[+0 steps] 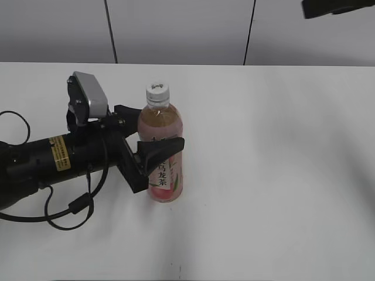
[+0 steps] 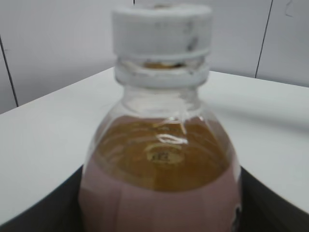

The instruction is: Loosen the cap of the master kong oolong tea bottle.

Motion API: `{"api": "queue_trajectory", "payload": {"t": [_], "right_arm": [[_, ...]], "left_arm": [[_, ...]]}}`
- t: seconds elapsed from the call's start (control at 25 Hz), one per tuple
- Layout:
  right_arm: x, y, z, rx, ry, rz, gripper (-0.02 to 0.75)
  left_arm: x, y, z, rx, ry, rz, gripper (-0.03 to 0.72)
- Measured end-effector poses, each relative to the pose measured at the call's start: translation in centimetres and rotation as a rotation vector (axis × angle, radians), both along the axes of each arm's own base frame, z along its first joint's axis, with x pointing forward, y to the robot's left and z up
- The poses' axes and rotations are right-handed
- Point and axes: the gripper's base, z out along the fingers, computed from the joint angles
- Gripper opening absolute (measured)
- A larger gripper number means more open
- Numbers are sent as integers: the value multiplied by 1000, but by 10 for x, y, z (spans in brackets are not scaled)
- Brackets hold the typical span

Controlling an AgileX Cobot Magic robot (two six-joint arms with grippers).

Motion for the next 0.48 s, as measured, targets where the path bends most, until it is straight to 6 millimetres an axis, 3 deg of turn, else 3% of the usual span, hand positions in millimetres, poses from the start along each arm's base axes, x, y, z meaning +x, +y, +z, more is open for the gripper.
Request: {"api": "queue_trajectory", "payload": {"t": [0.32,0.48], "right_arm": [[20,67,-19,-109,64,237,449],[29,88,-14,-145,111,333,449]], "left_arm": [[-5,-2,-1,10,2,-69,463],[-6,-3,-1,9,9,-85,463]]}}
